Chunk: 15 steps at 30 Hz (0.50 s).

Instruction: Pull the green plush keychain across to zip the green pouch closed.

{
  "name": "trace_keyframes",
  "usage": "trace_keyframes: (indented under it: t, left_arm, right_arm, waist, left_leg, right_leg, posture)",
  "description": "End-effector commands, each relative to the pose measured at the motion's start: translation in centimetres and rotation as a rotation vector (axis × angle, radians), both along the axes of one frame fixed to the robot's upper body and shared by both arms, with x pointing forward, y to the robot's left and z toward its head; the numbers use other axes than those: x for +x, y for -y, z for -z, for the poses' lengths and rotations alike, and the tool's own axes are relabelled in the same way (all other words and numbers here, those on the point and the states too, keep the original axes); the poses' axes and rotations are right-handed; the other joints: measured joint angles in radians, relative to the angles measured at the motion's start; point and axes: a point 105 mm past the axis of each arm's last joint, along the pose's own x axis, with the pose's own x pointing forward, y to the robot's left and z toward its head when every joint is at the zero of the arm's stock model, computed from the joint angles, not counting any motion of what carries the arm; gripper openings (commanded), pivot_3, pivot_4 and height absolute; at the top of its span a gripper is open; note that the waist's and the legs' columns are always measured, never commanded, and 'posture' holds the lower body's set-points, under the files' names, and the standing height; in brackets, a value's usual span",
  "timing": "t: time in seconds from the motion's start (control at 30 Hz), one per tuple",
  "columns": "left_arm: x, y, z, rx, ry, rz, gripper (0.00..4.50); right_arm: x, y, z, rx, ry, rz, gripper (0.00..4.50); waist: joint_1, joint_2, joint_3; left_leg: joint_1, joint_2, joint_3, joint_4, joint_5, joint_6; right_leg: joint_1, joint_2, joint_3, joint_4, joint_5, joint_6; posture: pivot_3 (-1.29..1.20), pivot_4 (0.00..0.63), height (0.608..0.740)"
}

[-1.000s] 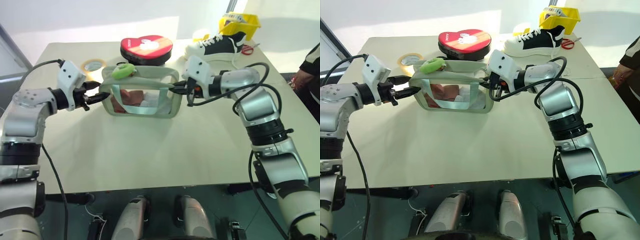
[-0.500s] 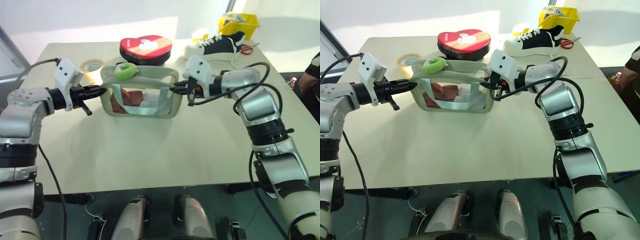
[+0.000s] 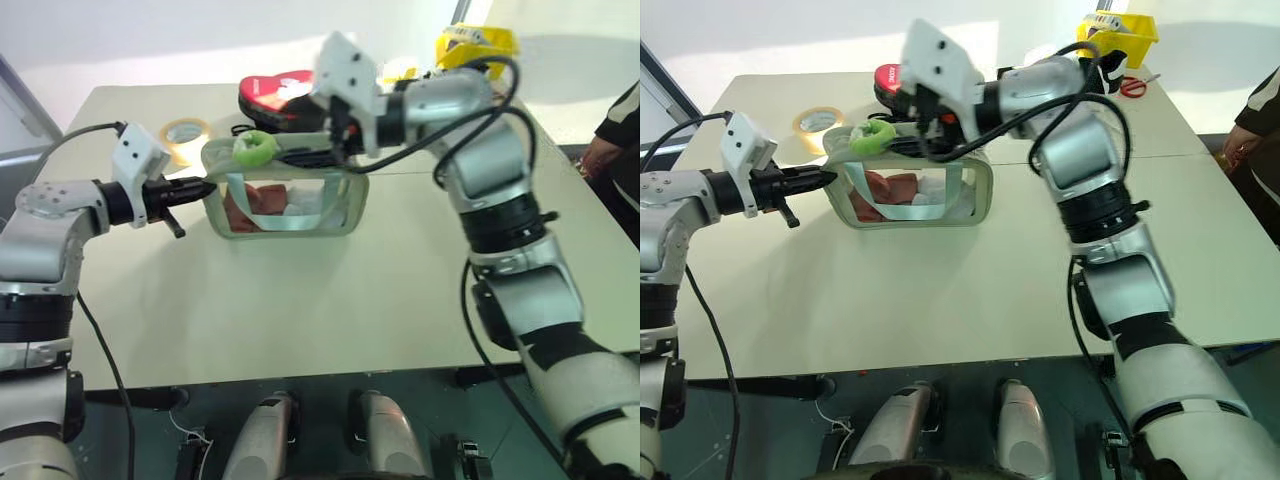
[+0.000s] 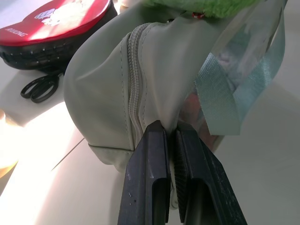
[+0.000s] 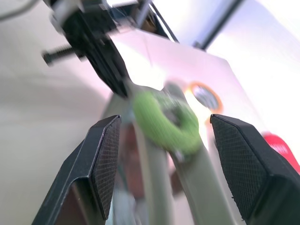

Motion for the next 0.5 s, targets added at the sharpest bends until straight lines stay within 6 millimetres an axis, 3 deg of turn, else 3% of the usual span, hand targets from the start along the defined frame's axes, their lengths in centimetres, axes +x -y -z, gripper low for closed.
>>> trace_keyframes:
  t: [0.03,0.27,0.37,0.47,0.5]
  left_arm:
    - [0.1,0.5,-2.1,-0.004,0.084,0.017,0.0]
    - [0.0,0.7,-2.0,-0.001,0.087,0.027,0.0]
    - [0.1,0.5,-2.1,-0.002,0.094,0.018,0.0]
    - [0.1,0.5,-2.1,-0.006,0.098,0.017,0.0]
    - [0.1,0.6,-2.1,-0.007,0.099,0.017,0.0]
  right_arm:
    - [0.4,-1.9,-0.5,0.009,0.061,0.001,3.14]
    - [2.7,-2.7,0.9,-0.031,0.093,0.066,3.14]
    - [2.7,-2.6,0.4,-0.009,0.091,0.06,1.85]
    - [2.6,-2.0,0.0,0.003,0.093,0.062,0.23]
    - [2.7,-1.6,-0.4,0.021,0.092,0.072,0.07]
  waist:
    - [0.0,0.0,0.0]
    - [-0.001,0.0,0.0]
    - [-0.004,0.0,0.0]
    - [-0.005,0.0,0.0]
    - [-0.005,0.0,0.0]
  left_leg:
    - [0.0,0.0,0.0,0.0,0.0,0.0]
    - [0.0,-0.001,0.0,0.0,0.0,-0.001]
    - [0.0,-0.001,0.0,-0.001,0.0,-0.001]
    - [0.0,-0.001,0.0,-0.001,0.0,-0.001]
    - [0.0,-0.001,0.0,-0.001,0.0,-0.001]
  right_leg:
    - [0.0,0.0,0.0,0.0,0.0,0.0]
    - [0.0,0.0,0.0,0.0,0.0,0.0]
    - [-0.001,0.0,0.0,0.0,0.0,0.0]
    - [-0.001,0.0,0.0,0.0,0.0,0.0]
    - [-0.001,0.0,0.0,0.0,0.0,0.0]
  posture:
    - [0.0,0.15,0.74]
    - [0.0,0.15,0.74]
    - [0.0,0.15,0.74]
    - [0.0,0.15,0.74]
    - [0.0,0.15,0.74]
